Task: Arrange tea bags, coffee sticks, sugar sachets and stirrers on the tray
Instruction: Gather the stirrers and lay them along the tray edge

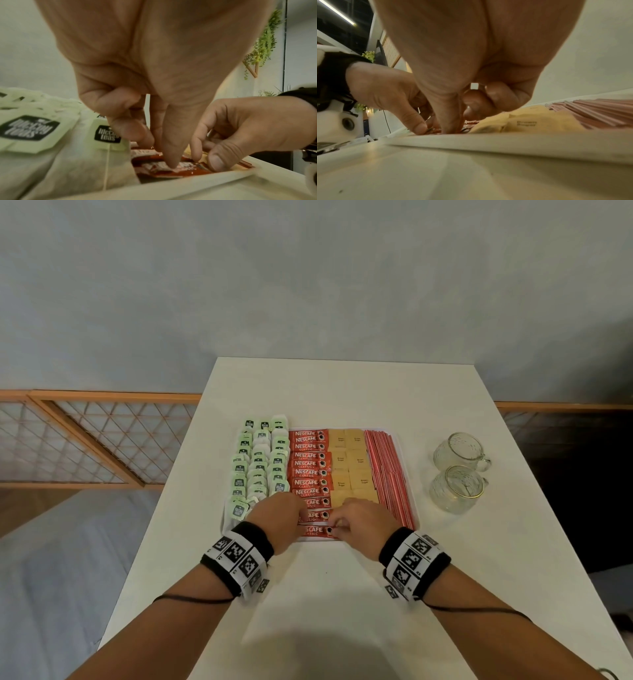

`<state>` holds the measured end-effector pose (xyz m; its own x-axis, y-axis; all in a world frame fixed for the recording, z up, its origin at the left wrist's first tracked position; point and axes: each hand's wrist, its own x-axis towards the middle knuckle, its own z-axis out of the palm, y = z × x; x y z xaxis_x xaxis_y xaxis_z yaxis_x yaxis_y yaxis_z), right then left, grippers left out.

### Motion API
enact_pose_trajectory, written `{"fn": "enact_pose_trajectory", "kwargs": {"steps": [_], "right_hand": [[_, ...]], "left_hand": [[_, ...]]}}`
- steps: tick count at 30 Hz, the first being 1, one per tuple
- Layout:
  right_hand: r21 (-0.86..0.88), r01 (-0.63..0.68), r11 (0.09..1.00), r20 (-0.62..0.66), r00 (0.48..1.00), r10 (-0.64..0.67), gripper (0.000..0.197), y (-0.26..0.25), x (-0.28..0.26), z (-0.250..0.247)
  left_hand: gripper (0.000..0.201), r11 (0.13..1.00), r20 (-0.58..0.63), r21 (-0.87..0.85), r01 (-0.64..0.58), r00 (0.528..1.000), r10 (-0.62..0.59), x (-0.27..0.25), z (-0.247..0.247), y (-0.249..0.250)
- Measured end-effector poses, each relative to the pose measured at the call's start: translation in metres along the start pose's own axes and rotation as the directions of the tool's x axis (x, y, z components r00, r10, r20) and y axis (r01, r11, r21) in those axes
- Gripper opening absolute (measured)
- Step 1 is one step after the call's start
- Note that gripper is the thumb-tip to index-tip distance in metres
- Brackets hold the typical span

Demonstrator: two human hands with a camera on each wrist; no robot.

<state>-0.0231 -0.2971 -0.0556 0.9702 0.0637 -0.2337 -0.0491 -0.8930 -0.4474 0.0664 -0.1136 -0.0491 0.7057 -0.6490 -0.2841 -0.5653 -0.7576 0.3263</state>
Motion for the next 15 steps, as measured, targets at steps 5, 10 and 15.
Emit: {"fn": "enact_pose_trajectory", "kwargs": {"steps": [5, 10, 15], "right_hand": [[-0.020, -0.011, 1.000, -0.008, 1.000, 0.011, 0.016, -0.003, 0.007, 0.006], [-0.042, 0.008, 0.999, -0.028, 1.000, -0.009, 0.011, -0.006, 0.011, 0.005], [-0.052, -0.030, 0.998, -0.020, 0.999, 0.029, 0.025, -0.011, 0.012, 0.002]], "left_hand": [[0.005, 1.000, -0.004, 0.010, 0.001, 1.000, -0.001, 0.000, 0.001, -0.003], [0.003, 1.000, -0.010, 0.019, 0.009, 1.000, -0.009, 0.000, 0.001, -0.005], [0.006, 1.000, -0.020, -0.023, 0.003, 1.000, -0.003, -0.003, 0.001, -0.004]]}}
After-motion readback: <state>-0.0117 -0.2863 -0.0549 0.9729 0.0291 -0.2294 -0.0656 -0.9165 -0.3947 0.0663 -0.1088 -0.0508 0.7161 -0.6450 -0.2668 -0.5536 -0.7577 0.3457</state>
